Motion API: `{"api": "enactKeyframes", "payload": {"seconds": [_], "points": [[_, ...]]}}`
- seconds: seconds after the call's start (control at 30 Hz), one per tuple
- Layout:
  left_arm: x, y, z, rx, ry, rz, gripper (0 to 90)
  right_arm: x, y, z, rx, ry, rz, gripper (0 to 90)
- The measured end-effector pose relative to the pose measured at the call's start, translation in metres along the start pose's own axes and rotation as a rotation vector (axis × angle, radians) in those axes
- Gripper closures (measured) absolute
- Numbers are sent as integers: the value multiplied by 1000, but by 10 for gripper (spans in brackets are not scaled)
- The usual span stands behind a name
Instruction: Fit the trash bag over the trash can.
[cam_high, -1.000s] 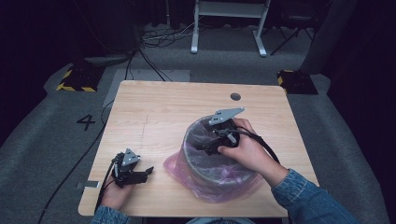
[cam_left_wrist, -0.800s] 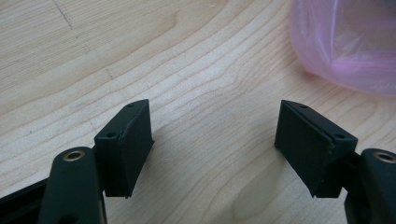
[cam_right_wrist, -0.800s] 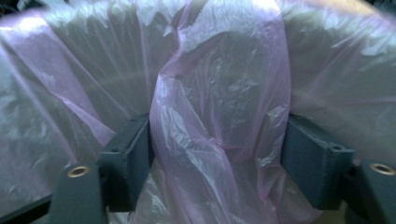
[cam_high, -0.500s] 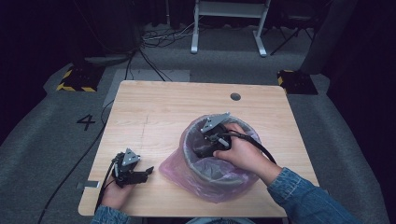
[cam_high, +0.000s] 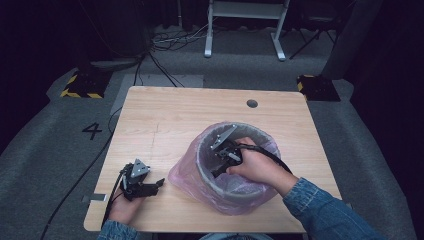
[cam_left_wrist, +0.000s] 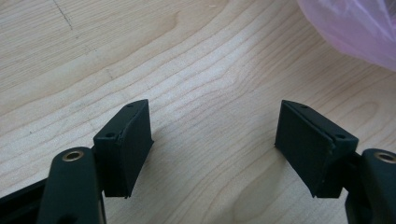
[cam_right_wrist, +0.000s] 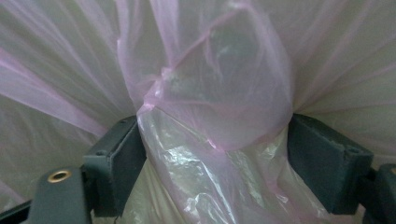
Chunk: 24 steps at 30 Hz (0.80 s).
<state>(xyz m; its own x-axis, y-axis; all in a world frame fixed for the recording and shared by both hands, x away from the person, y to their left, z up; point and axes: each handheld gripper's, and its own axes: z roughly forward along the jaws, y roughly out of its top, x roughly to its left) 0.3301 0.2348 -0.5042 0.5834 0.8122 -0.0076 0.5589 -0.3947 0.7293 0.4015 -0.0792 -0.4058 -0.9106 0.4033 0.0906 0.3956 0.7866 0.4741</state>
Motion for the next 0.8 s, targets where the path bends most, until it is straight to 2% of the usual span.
{"api": "enactKeyframes", "payload": {"seconds": [0.1,0.23,0.4,0.57,0.67,0.7,0.8], "points": [[0,0,0,-1,0,-1,269,0,1,-5,-16,14,1,234],[0,0,0,-1,0,-1,269,1,7,-28,-121,17,2,234],[0,0,0,0,1,0,268,4,10,-59,-220,7,-7,245],[0,0,0,0,2,0,267,8,11,-83,-323,29,-13,254],[0,0,0,1,1,-2,267,16,10,-97,-375,79,-55,260],[0,0,0,1,1,-2,267,18,9,-100,-381,89,-63,262],[0,0,0,1,1,-2,267,27,6,-110,-400,132,-128,262]]}}
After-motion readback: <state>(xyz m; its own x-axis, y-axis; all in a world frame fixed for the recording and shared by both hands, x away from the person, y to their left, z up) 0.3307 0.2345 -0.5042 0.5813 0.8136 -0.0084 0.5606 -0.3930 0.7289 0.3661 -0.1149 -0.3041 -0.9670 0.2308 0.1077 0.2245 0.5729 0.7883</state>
